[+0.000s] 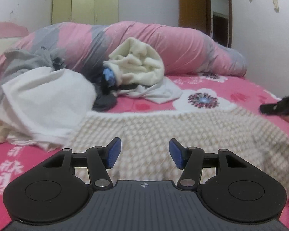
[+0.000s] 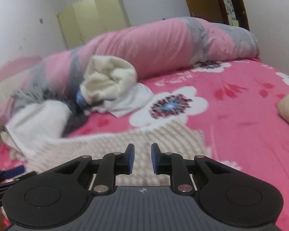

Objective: Fold clothes
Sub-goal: 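Move the right tool to the cardigan edge beside the flower print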

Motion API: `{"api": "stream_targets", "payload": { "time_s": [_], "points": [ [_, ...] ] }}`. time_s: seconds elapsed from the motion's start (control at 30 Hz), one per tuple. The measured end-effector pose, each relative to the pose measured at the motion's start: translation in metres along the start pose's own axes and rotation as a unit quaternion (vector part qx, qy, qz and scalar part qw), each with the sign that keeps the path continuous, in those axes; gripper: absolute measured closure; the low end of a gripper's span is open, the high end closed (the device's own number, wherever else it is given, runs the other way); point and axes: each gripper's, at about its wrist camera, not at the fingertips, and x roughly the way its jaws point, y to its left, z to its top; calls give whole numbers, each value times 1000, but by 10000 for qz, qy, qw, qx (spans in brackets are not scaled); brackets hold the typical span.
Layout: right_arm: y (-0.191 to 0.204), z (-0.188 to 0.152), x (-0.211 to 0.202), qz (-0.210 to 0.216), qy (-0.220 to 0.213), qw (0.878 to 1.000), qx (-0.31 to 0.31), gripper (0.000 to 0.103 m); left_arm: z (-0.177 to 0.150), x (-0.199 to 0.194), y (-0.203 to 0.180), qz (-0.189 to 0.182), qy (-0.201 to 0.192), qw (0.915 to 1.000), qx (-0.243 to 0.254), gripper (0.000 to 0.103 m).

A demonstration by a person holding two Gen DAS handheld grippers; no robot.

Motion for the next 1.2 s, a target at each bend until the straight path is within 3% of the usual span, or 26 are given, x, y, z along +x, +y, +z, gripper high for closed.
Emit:
{"api": "stream_targets", "payload": {
  "time_s": [0.1, 0.17, 0.23, 0.37, 0.47, 0.57, 0.63, 0.73, 0.9, 0.97, 1.03, 1.13, 1.2],
  "points": [
    [-5, -19, 36, -371, 416, 9980, -309, 85, -14, 36, 0, 269, 579, 9980, 17, 46],
    [-12, -32, 53, -540, 614, 9955, -482, 85, -33, 41, 11, 184, 397, 9990, -111, 46],
    [-8, -20, 47, -595, 746, 9950, -281, 83, -33, 32, 15, 53, 345, 9993, -116, 46],
    [14, 12, 37, -370, 551, 9968, -444, 82, -6, 24, 20, -136, 301, 9994, -56, 46],
    [23, 25, 52, -85, 442, 9983, -382, 82, 9, 35, 21, -219, 198, 9995, -68, 44],
    [16, 7, 91, -74, 726, 9969, -303, 80, -3, 69, 25, 20, 609, 9980, -157, 44],
    [3, -9, 110, -36, 805, 9964, -266, 79, -17, 75, 34, -97, 334, 9991, -246, 43],
    [0, 5, 103, 32, 908, 9958, -130, 78, -12, 67, 44, -308, 271, 9981, -469, 43],
    [6, 37, 92, -109, 542, 9982, -246, 77, 19, 65, 44, -412, 88, 9971, -635, 43],
    [0, 33, 114, -402, 683, 9965, -263, 77, 26, 82, 40, -16, 151, 9987, -479, 42],
    [-9, 15, 141, -696, 889, 9931, -321, 78, 19, 113, 42, 417, 611, 9967, -339, 37],
    [-17, 14, 142, -567, 846, 9948, -86, 78, 7, 119, 56, 192, 522, 9954, -776, 35],
    [-18, 14, 140, -541, 855, 9947, -156, 78, 8, 117, 56, 167, 533, 9955, -762, 35]
  ]
}}
